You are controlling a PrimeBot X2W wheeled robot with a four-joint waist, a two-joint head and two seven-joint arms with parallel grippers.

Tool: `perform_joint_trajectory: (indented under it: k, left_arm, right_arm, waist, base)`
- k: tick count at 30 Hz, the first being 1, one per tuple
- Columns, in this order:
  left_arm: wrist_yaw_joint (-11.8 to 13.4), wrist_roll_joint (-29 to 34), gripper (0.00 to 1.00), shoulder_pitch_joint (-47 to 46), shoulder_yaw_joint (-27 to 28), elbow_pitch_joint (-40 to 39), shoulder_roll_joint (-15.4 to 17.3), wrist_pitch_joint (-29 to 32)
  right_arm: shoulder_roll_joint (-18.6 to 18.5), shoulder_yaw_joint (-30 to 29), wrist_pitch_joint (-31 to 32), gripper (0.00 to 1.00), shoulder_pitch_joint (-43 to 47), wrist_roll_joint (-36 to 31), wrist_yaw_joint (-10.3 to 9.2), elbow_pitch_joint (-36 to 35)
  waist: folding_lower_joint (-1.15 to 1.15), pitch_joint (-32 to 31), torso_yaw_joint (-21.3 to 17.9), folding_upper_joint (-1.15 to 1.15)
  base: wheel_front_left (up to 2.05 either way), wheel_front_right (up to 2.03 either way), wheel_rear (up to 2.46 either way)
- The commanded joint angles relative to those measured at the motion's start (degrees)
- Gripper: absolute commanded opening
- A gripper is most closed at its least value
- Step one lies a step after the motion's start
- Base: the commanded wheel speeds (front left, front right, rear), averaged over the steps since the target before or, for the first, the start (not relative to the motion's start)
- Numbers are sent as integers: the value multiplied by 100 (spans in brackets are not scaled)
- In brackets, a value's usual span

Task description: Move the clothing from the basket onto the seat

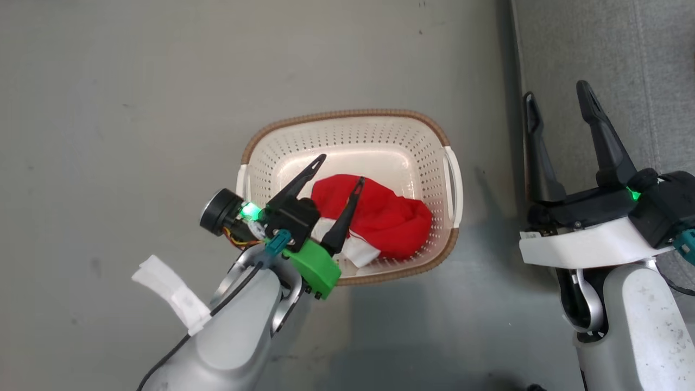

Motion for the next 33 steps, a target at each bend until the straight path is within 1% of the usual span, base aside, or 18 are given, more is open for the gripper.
perform_joint_trajectory:
  k: [1, 6, 7, 12, 22, 27, 33]
  left_arm:
    - [-31, -55, 100, -258, -137, 143, 30, -4]
    - [-59, -222, 100, -793, -752, 830, 30, -2]
    - [-66, -295, 100, -1011, -981, 1139, 32, 16]
    - [-83, -592, 100, -1445, -1334, 1676, 32, 139]
    - [-91, -976, 100, -2198, -1686, 2656, 32, 335]
    - [-91, -1266, 100, -2437, -1777, 3035, 34, 467]
    - [-91, -1659, 100, -2669, -1939, 3361, 113, 819]
  right_arm:
    - [-14, 28, -65, 100, -152, -8, -6, -36]
    - [-15, 106, -181, 100, -324, 9, -6, -91]
    - [-14, 146, -231, 100, -400, 11, -6, -123]
    - [-11, 171, -341, 100, -513, 65, -6, -109]
    - [-11, 407, -549, 100, -691, 297, -6, 17]
    - [-11, 456, -632, 100, -737, 408, -6, 51]
    - [-11, 514, -672, 100, -774, 506, -6, 95]
  waist:
    - [-1, 852, -249, 0]
    - [-1, 1307, -411, 0]
    - [-1, 1487, -502, 0]
    - [-1, 1883, -679, 0]
    - [-1, 2464, -992, 0]
    - [-1, 2604, -1118, 0]
    - [-1, 2697, -1234, 0]
  base:
    - [0, 0, 0]
    - [0, 0, 0]
    - [0, 0, 0]
    - [0, 0, 0]
    - [0, 0, 0]
    - [0, 0, 0]
    - [0, 0, 0]
